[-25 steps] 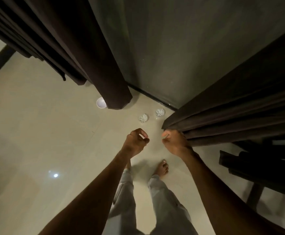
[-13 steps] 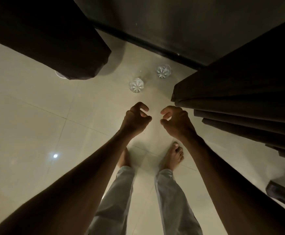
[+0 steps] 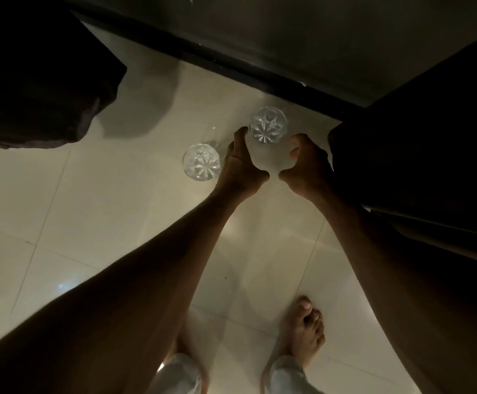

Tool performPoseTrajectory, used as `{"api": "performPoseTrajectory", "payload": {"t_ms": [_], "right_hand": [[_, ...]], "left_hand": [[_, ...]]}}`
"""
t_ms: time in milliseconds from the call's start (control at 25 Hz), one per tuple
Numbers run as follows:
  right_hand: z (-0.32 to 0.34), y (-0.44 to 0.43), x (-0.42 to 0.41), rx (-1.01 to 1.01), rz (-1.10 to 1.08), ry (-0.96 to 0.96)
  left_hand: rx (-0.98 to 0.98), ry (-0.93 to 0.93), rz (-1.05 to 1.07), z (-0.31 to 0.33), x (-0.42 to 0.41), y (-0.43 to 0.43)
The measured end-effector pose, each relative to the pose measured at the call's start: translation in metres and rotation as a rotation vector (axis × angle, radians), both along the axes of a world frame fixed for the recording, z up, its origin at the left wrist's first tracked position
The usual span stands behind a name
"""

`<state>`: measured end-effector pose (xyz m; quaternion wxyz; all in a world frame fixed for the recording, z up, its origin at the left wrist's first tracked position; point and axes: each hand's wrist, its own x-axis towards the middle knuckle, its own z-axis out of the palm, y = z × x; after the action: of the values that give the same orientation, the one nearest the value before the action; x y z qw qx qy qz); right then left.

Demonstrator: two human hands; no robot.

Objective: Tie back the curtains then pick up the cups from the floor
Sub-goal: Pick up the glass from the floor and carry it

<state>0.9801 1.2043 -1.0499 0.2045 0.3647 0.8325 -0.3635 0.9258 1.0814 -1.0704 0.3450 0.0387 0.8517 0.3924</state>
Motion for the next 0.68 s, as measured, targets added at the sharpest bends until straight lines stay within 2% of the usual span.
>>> {"api": "performPoseTrajectory", "payload": {"t_ms": [200, 320, 480, 560, 680], "right_hand": [[-0.041, 0.028, -0.035, -0.065, 0.000, 0.040], [-0.048, 0.032, -0.051, -0.072, 0.070, 0.105], [-0.045, 0.024, -0.050, -0.061, 0.080, 0.145], [-0.030, 0.015, -0.038, -0.103, -0.005, 0.135], [0.020, -0.001, -0.013, -0.205, -0.173, 0.170]], "left_hand": [[0.095, 0.086, 0.038, -0.062, -0.027, 0.027], [0.179, 0.063, 0.120, -0.072, -0.035, 0.034], [0.228, -0.028, 0.210, -0.058, -0.033, 0.028], [0.236, -0.065, 0.214, -0.035, -0.021, 0.022], [0.177, -0.015, 0.157, 0.025, 0.005, 0.012]]}}
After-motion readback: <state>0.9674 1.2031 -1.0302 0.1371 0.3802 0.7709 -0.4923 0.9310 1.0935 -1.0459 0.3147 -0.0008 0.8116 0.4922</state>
